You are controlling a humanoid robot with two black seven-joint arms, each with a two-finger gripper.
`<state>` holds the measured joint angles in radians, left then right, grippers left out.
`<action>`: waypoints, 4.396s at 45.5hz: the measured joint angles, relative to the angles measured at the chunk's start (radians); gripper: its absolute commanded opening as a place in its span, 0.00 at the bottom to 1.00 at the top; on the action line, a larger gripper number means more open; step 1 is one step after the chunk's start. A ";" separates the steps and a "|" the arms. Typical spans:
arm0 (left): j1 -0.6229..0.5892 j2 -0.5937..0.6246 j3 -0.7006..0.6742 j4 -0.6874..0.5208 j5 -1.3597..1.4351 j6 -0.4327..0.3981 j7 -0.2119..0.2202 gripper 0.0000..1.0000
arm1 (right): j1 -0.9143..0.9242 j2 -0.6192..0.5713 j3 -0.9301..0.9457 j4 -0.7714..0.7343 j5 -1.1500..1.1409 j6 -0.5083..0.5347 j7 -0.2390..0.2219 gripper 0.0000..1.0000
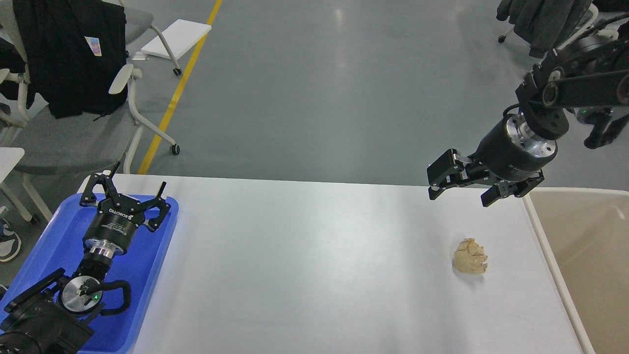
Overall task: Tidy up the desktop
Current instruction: 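Move the open right gripper toward the crumpled beige paper ball, then lower the right gripper onto the paper ball and close it, then lift the paper ball with the right gripper toward the beige bin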
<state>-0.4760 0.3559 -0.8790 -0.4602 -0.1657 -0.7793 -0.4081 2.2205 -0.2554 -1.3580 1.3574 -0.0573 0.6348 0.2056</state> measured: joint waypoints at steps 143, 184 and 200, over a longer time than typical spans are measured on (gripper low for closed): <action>-0.001 0.000 0.000 0.000 0.000 0.000 0.000 0.99 | -0.834 0.060 0.014 -0.635 -0.053 -0.362 0.000 1.00; -0.001 0.000 0.000 0.000 0.000 0.000 0.000 0.99 | -1.062 0.068 0.084 -0.805 -0.064 -0.420 0.002 0.82; -0.001 0.000 0.000 0.000 0.000 0.000 0.000 0.99 | -1.090 0.070 0.086 -0.818 -0.108 -0.458 0.010 0.06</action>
<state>-0.4770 0.3558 -0.8787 -0.4606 -0.1657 -0.7793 -0.4081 1.1310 -0.1851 -1.2718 0.5397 -0.1657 0.1766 0.2156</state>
